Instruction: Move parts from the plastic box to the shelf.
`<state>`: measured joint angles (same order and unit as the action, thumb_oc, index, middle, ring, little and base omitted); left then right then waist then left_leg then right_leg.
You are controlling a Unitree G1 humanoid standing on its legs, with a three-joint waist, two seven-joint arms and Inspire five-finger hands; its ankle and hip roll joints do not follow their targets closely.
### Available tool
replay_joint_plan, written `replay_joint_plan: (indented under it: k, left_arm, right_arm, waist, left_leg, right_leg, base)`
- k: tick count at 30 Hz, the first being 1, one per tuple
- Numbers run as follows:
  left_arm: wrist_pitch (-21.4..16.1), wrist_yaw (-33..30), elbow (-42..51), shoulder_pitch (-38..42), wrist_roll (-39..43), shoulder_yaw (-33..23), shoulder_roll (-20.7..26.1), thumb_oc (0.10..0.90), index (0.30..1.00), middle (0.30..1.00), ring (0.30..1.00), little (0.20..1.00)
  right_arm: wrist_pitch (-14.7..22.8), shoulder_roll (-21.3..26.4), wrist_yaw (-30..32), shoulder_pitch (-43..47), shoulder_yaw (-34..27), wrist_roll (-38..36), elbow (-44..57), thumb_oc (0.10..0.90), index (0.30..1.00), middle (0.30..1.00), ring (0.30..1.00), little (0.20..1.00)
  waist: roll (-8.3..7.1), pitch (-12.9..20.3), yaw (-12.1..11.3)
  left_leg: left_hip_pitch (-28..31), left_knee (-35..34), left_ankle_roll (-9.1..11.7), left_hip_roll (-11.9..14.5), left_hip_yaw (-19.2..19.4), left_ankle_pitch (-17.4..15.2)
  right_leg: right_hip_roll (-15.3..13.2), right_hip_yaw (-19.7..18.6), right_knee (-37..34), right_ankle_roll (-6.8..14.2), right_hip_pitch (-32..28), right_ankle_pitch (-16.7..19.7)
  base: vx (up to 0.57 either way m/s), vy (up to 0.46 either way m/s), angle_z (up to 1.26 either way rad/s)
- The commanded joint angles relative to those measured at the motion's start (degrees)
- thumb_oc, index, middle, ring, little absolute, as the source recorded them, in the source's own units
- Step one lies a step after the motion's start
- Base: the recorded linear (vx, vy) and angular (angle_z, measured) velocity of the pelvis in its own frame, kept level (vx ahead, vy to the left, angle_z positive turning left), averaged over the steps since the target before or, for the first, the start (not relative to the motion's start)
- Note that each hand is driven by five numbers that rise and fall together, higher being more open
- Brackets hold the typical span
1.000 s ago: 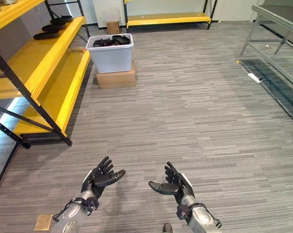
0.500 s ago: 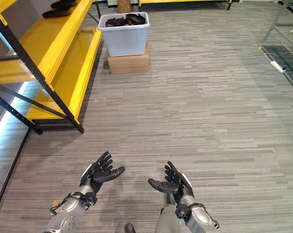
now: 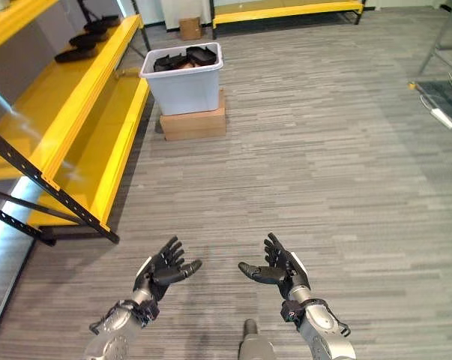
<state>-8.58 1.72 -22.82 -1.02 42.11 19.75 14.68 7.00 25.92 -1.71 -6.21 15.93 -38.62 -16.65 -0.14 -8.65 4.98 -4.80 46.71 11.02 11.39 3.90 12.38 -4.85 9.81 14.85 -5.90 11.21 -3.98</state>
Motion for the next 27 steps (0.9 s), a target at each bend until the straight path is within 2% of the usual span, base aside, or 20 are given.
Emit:
replay_joint_plan:
  k: [1, 3, 5, 6, 7, 8, 9, 10, 11, 12, 13, 15, 19, 20, 21, 23, 24, 25, 27]
  left_arm:
    - [-4.7, 0.7, 7.4, 1.5, 1.4, -1.3, 1.8, 0.9, 1.0, 1.0, 1.0, 1.0]
    - [-4.7, 0.7, 7.2, 1.1, 1.5, -1.2, 1.7, 0.9, 1.0, 1.0, 1.0, 1.0]
    - [-4.5, 1.1, 6.7, 0.2, 1.9, -1.3, 1.6, 0.9, 1.0, 1.0, 1.0, 1.0]
    - [-4.4, 0.9, 6.4, -0.1, 1.8, -1.4, 1.6, 0.9, 1.0, 1.0, 1.0, 1.0]
    - [-4.5, 0.9, 6.3, -0.4, 1.8, -1.5, 1.5, 0.9, 1.0, 1.0, 1.0, 1.0]
    - [-4.6, 1.0, 5.9, -0.7, 1.5, -2.0, 1.3, 0.9, 1.0, 1.0, 1.0, 1.0]
    - [-4.6, 1.0, 5.9, -0.7, 1.5, -2.0, 1.3, 0.9, 1.0, 1.0, 1.0, 1.0]
    - [-4.8, 1.0, 5.8, -0.8, 1.6, -2.0, 1.2, 0.9, 1.0, 1.0, 1.0, 1.0]
    - [-5.3, 0.8, 5.6, -0.7, 1.0, -2.7, 0.9, 0.9, 1.0, 1.0, 1.0, 1.0]
    - [-5.4, 0.8, 5.6, -0.8, 1.1, -3.3, 1.0, 0.9, 1.0, 1.0, 1.0, 1.0]
    - [-5.3, 1.2, 5.8, -1.4, 1.7, -3.6, 1.2, 0.9, 1.0, 1.0, 1.0, 1.0]
    - [-5.2, 0.9, 6.3, -1.6, 1.6, -3.7, 1.6, 0.9, 1.0, 1.0, 1.0, 1.0]
    - [-5.2, 0.7, 7.6, -1.3, 1.7, -4.0, 2.9, 0.9, 1.0, 1.0, 1.0, 1.0]
    - [-5.0, 0.6, 7.8, -1.2, 1.5, -3.8, 3.0, 0.9, 1.0, 1.0, 1.0, 1.0]
    - [-5.0, 0.2, 7.7, -0.7, 1.2, -3.6, 3.2, 0.9, 1.0, 1.0, 1.0, 1.0]
    - [-4.9, -0.3, 8.0, -0.1, 0.6, -3.1, 3.5, 0.9, 1.0, 1.0, 1.0, 1.0]
    - [-4.9, -0.4, 8.1, 0.2, 0.6, -3.0, 3.7, 0.9, 1.0, 1.0, 1.0, 1.0]
    - [-5.1, -0.9, 8.2, 0.5, 0.1, -2.9, 4.0, 0.9, 1.0, 1.0, 1.0, 1.0]
    - [-5.0, -0.9, 8.1, 1.0, -0.5, -2.7, 4.3, 0.9, 1.0, 1.0, 1.0, 1.0]
  right_arm:
    - [5.0, 1.0, 0.4, -0.7, -1.4, -1.5, 5.3, 0.9, 1.0, 1.0, 1.0, 1.0]
    - [5.3, 1.0, 0.9, -1.2, -1.9, -1.7, 5.2, 0.9, 1.0, 1.0, 1.0, 1.0]
    - [5.3, 0.7, 1.0, -2.3, -3.0, -1.8, 5.1, 0.9, 1.0, 1.0, 1.0, 1.0]
    - [5.6, 0.5, 1.2, -2.7, -3.2, -1.6, 5.0, 0.9, 1.0, 1.0, 1.0, 1.0]
    - [5.5, 0.4, 1.1, -2.9, -3.3, -1.5, 4.7, 0.9, 1.0, 1.0, 1.0, 1.0]
    - [5.8, 0.0, 1.0, -3.1, -3.4, -1.3, 4.0, 0.9, 1.0, 1.0, 1.0, 1.0]
    - [5.8, 0.0, 1.0, -3.1, -3.4, -1.3, 4.0, 0.9, 1.0, 1.0, 1.0, 1.0]
    - [5.7, 0.0, 0.8, -3.1, -3.4, -1.2, 4.2, 0.9, 1.0, 1.0, 1.0, 1.0]
    - [5.7, 0.3, 0.8, -3.1, -3.4, -0.2, 4.2, 0.9, 1.0, 1.0, 1.0, 1.0]
    - [5.5, 0.5, 0.7, -3.0, -3.6, 0.5, 4.0, 0.9, 1.0, 1.0, 1.0, 1.0]
    - [5.0, 0.3, 0.5, -2.9, -3.3, 0.6, 4.3, 0.9, 1.0, 1.0, 1.0, 1.0]
    - [4.8, -0.7, 0.5, -3.1, -3.5, 0.2, 4.3, 0.9, 1.0, 1.0, 1.0, 1.0]
    - [4.4, -2.4, -0.3, -2.3, -3.3, -0.2, 5.6, 0.9, 1.0, 1.0, 1.0, 1.0]
    - [4.4, -2.7, -0.4, -2.1, -3.1, 0.2, 5.7, 0.9, 1.0, 1.0, 1.0, 1.0]
    - [4.3, -3.1, -0.4, -1.8, -2.7, 0.5, 5.6, 0.9, 1.0, 1.0, 1.0, 1.0]
    - [4.2, -3.9, -0.2, -1.4, -1.9, 0.1, 5.4, 0.9, 1.0, 1.0, 1.0, 1.0]
    - [4.3, -4.0, -0.3, -1.0, -1.6, 0.1, 5.6, 0.9, 1.0, 1.0, 1.0, 1.0]
    - [4.5, -4.0, -0.4, -0.7, -1.1, 0.3, 5.6, 0.9, 1.0, 1.0, 1.0, 1.0]
    - [4.3, -4.3, -0.4, -0.5, -0.6, 0.7, 5.3, 0.9, 1.0, 1.0, 1.0, 1.0]
  waist:
    - [-2.55, -1.3, -1.1]
    - [-2.62, -1.6, -1.4]
    - [-2.48, -1.3, -1.6]
    - [-2.37, -1.3, -2.0]
    - [-2.2, -1.2, -2.1]
    - [-1.58, -1.0, -2.1]
    - [-1.76, -1.1, -2.2]
    - [-1.58, -0.8, -2.1]
    - [-0.97, -0.4, -2.7]
    - [-0.5, 0.3, -3.1]
    - [-0.16, 1.0, -3.0]
    - [-0.19, 2.1, -3.6]
    - [-1.93, 3.2, -4.8]
    - [-2.34, 3.6, -5.1]
    - [-2.51, 3.5, -5.3]
    - [-2.23, 2.9, -5.0]
    - [-1.99, 2.2, -4.7]
    - [-1.32, 1.1, -4.2]
    - [-0.08, 0.0, -3.5]
  left_leg:
    - [0.9, 3.5, -2.2, -0.2, 7.0, -1.5]
    - [-2.1, -0.7, -2.5, 1.1, 9.0, -3.1]
    - [-4.2, -10.5, -2.9, 4.1, 11.0, -4.3]
    - [-4.8, -19.3, -3.3, 4.8, 11.1, -3.8]
    - [-4.4, -24.9, -3.5, 5.4, 10.9, -3.6]
    - [-4.2, -36.4, -2.5, 6.5, 12.1, -1.1]
    - [-3.5, -37.2, -2.5, 6.2, 12.3, -0.7]
    - [-2.3, -42.4, -2.3, 7.0, 13.2, 0.0]
    - [-3.0, -51.6, -1.7, 8.3, 13.2, 3.4]
    - [-3.6, -51.7, -1.0, 8.5, 13.0, 4.1]
    - [-2.4, -51.4, -1.3, 8.3, 13.9, 3.2]
    - [-1.6, -50.3, -1.7, 7.2, 14.1, 3.0]
    - [-3.8, -42.4, -4.4, 3.3, 15.1, -3.3]
    - [-3.6, -41.5, -5.7, 1.5, 15.2, -5.2]
    - [-3.3, -40.9, -7.2, -0.5, 15.0, -6.8]
    - [-1.7, -41.0, -9.8, -4.1, 13.8, -9.3]
    - [-0.4, -41.3, -10.9, -5.2, 13.7, -10.2]
    - [1.6, -42.0, -12.2, -6.0, 13.6, -11.2]
    - [4.2, -43.3, -13.1, -6.9, 14.0, -12.6]
  right_leg:
    - [-1.9, -2.1, -10.1, 5.3, -5.4, 3.9]
    - [-1.4, -2.1, -10.4, 5.6, -7.2, 3.2]
    - [-1.0, -1.7, -11.2, 6.6, -9.5, 2.1]
    - [-1.0, -1.9, -11.6, 7.3, -10.4, 1.6]
    - [-1.1, -2.0, -11.6, 7.9, -10.9, 1.3]
    - [-1.2, -1.7, -12.2, 8.8, -11.9, 0.4]
    - [-1.4, -1.8, -12.2, 8.9, -12.1, 0.4]
    - [-1.7, -1.9, -12.0, 9.4, -12.5, 0.1]
    - [-1.9, -1.6, -12.1, 10.2, -14.5, -1.1]
    - [-1.7, -1.8, -12.1, 10.5, -17.0, -2.2]
    - [-1.6, -2.5, -12.0, 10.7, -18.2, -3.3]
    - [-3.2, -2.7, -11.6, 11.3, -20.1, -4.0]
    - [-8.5, -3.0, -8.1, 13.6, -21.6, -3.6]
    - [-10.3, -3.4, -4.7, 14.5, -20.5, -1.9]
    - [-11.7, -4.6, 0.8, 14.9, -18.0, 1.6]
    - [-12.6, -7.2, 11.0, 15.0, -13.0, 9.5]
    - [-12.4, -8.3, 15.8, 15.1, -10.4, 12.4]
    - [-12.4, -8.6, 20.7, 15.1, -8.0, 14.1]
    - [-12.2, -7.3, 26.5, 14.9, -2.0, 12.5]
  base:
    - [0.17, -0.086, -0.07]
    - [0.25, -0.071, 0.04]
    - [0.31, 0.029, 0.06]
    - [0.31, 0.114, -0.09]
    - [0.34, 0.2, -0.06]
    - [0.23, 0.146, -0.12]
    - [0.24, 0.155, -0.09]
    - [0.37, 0.181, -0.26]
    - [0.63, 0.263, -0.18]
    - [0.67, 0.26, -0.16]
    - [0.56, 0.197, -0.12]
    - [0.42, 0.175, -0.27]
    - [0.36, 0.197, -0.24]
    - [0.32, 0.276, -0.1]
    - [0.29, 0.294, 0.0]
    - [0.22, 0.265, 0.2]
    - [0.2, 0.277, 0.48]
    - [0.22, 0.282, 0.63]
    - [0.27, 0.24, 0.28]
